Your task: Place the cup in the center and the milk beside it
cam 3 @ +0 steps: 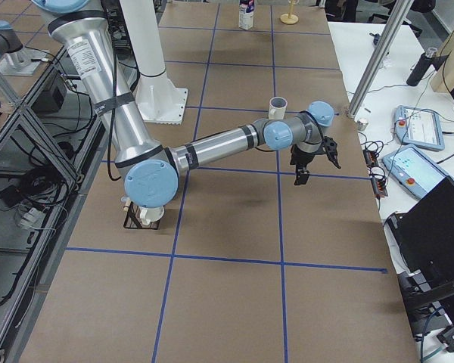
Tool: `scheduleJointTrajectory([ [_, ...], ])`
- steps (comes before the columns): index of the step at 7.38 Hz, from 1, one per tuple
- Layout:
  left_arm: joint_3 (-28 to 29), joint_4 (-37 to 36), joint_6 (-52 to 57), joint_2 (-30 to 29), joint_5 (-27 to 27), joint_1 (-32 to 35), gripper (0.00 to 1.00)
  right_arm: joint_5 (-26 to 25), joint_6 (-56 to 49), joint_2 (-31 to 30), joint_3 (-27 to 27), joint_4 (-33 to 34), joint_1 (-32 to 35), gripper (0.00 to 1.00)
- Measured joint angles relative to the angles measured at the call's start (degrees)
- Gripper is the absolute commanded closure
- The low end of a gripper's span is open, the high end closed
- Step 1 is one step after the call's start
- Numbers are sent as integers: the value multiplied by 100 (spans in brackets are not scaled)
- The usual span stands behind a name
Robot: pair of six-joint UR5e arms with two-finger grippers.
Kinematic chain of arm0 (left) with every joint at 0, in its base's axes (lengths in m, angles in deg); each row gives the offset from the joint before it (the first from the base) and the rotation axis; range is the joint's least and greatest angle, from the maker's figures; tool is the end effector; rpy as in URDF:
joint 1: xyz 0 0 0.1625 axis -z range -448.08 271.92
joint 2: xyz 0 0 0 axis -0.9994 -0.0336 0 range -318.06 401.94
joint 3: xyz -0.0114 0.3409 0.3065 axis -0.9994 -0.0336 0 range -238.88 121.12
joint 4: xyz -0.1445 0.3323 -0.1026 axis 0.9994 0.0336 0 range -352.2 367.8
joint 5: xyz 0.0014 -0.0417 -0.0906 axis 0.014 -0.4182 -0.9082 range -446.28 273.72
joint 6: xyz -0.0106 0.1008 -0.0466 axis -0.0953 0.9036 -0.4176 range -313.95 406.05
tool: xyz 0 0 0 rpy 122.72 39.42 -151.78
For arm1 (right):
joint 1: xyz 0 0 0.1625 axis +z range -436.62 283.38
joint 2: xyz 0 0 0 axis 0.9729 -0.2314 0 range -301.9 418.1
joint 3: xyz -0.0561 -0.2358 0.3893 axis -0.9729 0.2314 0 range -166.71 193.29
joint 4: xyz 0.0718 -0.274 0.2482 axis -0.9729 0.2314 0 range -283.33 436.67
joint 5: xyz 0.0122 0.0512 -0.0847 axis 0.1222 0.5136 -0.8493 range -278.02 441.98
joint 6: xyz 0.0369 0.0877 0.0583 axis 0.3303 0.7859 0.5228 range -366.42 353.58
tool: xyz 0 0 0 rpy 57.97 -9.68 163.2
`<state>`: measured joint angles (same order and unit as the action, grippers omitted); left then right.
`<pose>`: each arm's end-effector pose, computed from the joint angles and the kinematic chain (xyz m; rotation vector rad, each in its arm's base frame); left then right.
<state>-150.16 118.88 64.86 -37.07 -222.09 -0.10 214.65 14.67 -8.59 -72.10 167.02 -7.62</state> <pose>-0.0400 -0.3746 0.7286 0.3044 0.7668 0.4222 -0.1740 -0.6141 0.5171 0.0199 -0.7987 -0.1178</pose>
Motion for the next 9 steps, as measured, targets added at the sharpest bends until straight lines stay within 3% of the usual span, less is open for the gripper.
scheduleJointTrajectory([
  [3, -252, -540, 30, -226, -39, 9, 100, 17, 0, 14, -10, 0, 0, 0],
  [5, -699, -1733, 47, -777, -33, 35, 100, 21, 0, 11, -11, 0, -1, 0],
  [7, -804, -3253, -60, -2025, -7, 19, 100, 20, -2, -17, -22, -20, 1, 0],
  [9, -731, -4482, -1058, -3451, -15, -349, 100, 15, -4, -109, -162, -27, 9, 0],
])
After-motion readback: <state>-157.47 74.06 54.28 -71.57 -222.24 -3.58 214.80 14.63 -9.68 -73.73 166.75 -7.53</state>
